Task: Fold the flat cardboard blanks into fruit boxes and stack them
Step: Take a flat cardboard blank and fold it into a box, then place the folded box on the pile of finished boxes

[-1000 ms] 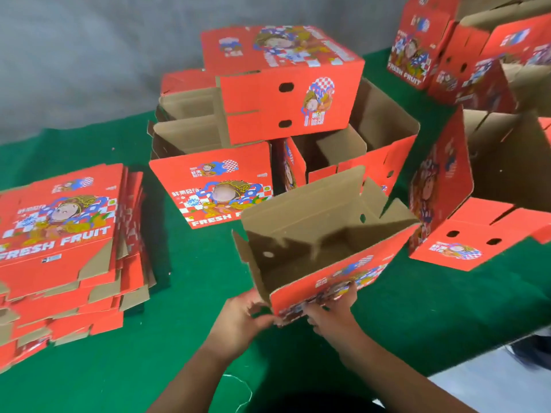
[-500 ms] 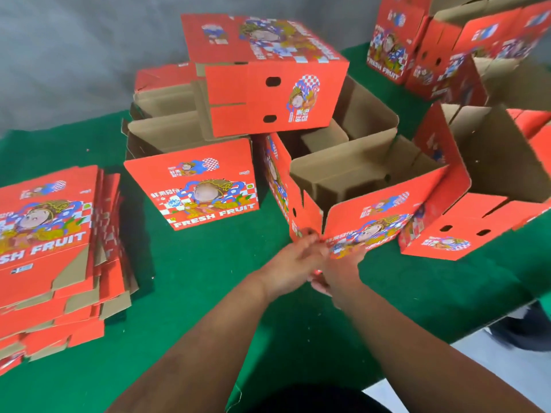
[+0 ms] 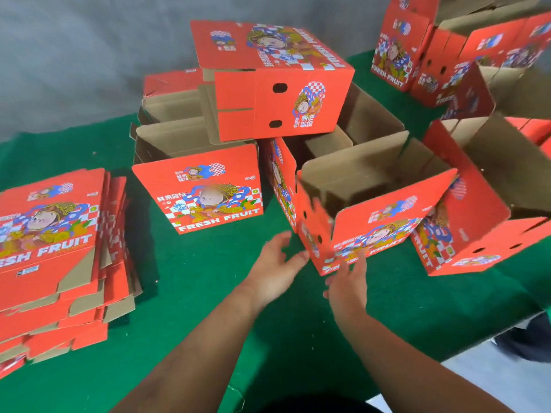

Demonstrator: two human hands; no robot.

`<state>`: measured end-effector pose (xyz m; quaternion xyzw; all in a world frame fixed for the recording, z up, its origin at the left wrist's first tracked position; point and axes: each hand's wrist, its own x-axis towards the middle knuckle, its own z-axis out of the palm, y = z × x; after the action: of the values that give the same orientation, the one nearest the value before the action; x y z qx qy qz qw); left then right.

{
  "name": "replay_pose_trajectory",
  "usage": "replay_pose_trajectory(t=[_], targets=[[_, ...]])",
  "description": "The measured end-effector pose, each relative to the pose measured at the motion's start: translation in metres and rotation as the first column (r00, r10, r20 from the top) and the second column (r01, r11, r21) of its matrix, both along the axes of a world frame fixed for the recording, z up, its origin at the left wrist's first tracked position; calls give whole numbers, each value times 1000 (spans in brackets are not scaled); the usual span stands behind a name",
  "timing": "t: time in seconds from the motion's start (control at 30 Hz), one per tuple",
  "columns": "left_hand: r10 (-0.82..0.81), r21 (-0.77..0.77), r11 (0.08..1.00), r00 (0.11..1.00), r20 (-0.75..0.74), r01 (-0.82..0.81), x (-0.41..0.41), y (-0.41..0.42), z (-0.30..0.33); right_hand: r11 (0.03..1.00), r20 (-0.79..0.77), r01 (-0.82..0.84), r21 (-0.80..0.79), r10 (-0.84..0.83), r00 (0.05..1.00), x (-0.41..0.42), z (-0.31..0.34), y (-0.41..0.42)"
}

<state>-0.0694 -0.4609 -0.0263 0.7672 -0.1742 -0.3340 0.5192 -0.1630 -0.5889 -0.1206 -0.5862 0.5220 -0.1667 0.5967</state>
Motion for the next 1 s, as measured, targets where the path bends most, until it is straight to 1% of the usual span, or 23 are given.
replay_pose_trajectory(t=[0.07, 0.1, 0.13, 0.17, 0.2, 0.23, 0.27, 0.3, 0.37, 0.4, 0.43, 0.47, 0.5, 0.57, 0.6, 0.63, 0.67, 0.7, 0.73, 0.77, 0.87, 0.9, 1.0], targets=[[54, -139, 990, 994, 97, -40, 2, -19, 20, 989, -92, 83, 124, -72, 993, -11, -7, -1], [38, -167, 986, 984, 174, -9, 5, -28, 32, 974, -73, 119, 195, -106, 992, -15, -5, -4], [-23, -104, 993, 947, 320, 59, 8, -37, 41, 959, -24, 131, 251, -129, 991, -16, -2, -9], [-168, 71, 986, 834, 526, 154, 14, -44, 48, 954, 21, 125, 271, -135, 991, -15, 1, -14], [-385, 328, 922, 601, 700, 208, 20, -48, 53, 961, 55, 98, 260, -116, 992, -15, 6, -18], [-599, 568, 800, 322, 733, 195, 24, -52, 56, 971, 78, 56, 233, -76, 994, -14, 11, -20], [-741, 722, 672, 139, 657, 165, 28, -54, 59, 981, 87, 10, 195, -27, 996, -12, 15, -20], [-797, 784, 604, 108, 594, 144, 29, -57, 61, 987, 91, -34, 157, 20, 996, -9, 17, -17], [-787, 775, 611, 230, 572, 164, 24, -60, 59, 993, 81, -109, 45, 106, 991, -4, 15, -7], [-766, 752, 637, 247, 594, 167, 22, -61, 57, 989, 36, -143, -38, 144, 989, -1, 13, 1], [-735, 721, 675, 220, 641, 155, 21, -62, 54, 981, -12, -165, -104, 165, 986, 3, 11, 7], [-704, 690, 709, 212, 678, 147, 21, -62, 52, 975, -40, -167, -145, 163, 986, 7, 12, 14], [-666, 657, 743, 233, 708, 128, 21, -62, 50, 972, -47, -145, -187, 139, 989, 12, 12, 17], [-571, 573, 810, 391, 721, 125, 23, -63, 55, 950, -45, -89, -299, 79, 996, 25, 15, 15], [-548, 558, 819, 475, 688, 136, 21, -68, 60, 939, -79, -91, -331, 69, 994, 30, 15, 12], [-582, 588, 790, 509, 634, 170, 15, -76, 64, 938, -120, -102, -330, 65, 991, 34, 13, 5], [-645, 636, 743, 482, 593, 211, 5, -86, 67, 956, -125, -95, -279, 61, 990, 37, 12, 0], [-697, 677, 701, 418, 583, 225, -6, -96, 68, 962, -127, -105, -250, 75, 989, 36, 12, -5], [-723, 704, 678, 363, 588, 209, -16, -106, 70, 956, -135, -121, -267, 87, 987, 36, 11, -11], [-721, 708, 681, 345, 601, 189, -25, -112, 71, 951, -130, -130, -282, 97, 987, 37, 7, -18], [-661, 643, 741, 373, 651, 192, -32, -115, 70, 967, -220, -98, -236, 45, 974, 34, 19, -29], [-618, 593, 780, 385, 685, 198, -31, -112, 71, 953, -258, -81, -291, 3, 966, 33, 24, -35], [-494, 470, 866, 448, 745, 174, -28, -108, 74, 919, -124, 2, -395, -55, 991, 21, 35, -44]])
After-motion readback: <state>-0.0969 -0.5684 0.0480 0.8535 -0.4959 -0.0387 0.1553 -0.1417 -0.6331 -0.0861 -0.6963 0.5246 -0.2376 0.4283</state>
